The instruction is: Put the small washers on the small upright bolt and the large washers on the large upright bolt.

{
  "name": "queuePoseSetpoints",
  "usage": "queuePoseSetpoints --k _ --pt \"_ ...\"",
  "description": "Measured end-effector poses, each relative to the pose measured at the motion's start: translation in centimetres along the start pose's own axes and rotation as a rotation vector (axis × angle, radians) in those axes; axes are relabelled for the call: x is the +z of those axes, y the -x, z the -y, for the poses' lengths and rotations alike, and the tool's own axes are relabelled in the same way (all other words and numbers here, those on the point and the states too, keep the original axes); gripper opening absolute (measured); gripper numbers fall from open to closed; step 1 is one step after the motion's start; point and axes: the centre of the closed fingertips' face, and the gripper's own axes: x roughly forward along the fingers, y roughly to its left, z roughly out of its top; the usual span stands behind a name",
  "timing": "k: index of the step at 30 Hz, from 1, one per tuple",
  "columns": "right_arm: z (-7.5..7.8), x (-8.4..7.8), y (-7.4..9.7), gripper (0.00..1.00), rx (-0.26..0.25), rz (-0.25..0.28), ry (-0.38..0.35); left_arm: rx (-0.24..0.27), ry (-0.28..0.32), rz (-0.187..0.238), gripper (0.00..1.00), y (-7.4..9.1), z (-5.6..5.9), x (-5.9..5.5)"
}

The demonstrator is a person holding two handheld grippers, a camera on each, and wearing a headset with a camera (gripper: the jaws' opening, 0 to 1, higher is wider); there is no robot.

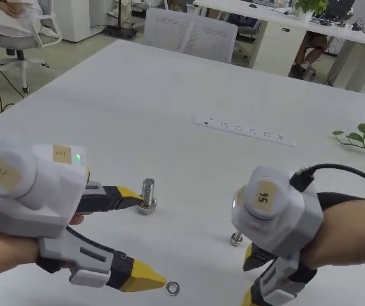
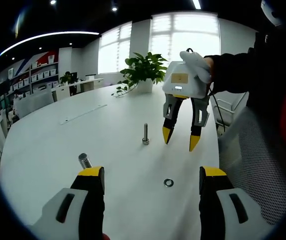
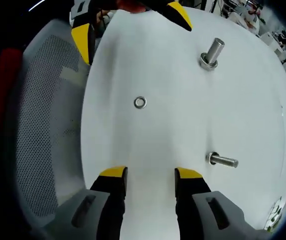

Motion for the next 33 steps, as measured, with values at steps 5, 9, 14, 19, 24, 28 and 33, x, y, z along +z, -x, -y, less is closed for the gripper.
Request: queuePoseSetpoints --k 5,9,14,19,24,28,33 --pt "-0.3 1.4 -0.1 0.40 0.004 -0.002 0.039 0.005 0.000 0.005 0.77 0.2 -0.1 0.1" --pt "-0.5 2.7 -0.1 0.40 0.006 -0.001 0.075 0.007 -0.001 0.006 0.77 0.3 -0.1 0.2" --pt "-0.5 4.3 -0.3 0.40 0.007 0.000 0.120 0.011 -0.003 0.010 0.77 0.4 -0.2 0.3" --pt "-0.6 6.0 -0.7 0.39 0.015 0.016 0.148 0.016 -0.002 0.009 0.77 0.6 -0.2 0.3" --pt "-0.8 7.1 -1.3 0.39 0.027 0.023 0.172 0.021 0.000 0.011 0.77 0.8 -0.3 0.4" --pt "-0.9 7.6 -1.7 0.38 0.032 0.023 0.183 0.021 0.000 0.007 0.77 0.8 -0.3 0.3" --pt "-1.1 8.2 -2.2 0.36 0.036 0.034 0.195 0.017 0.002 0.006 0.77 0.8 -0.2 0.2"
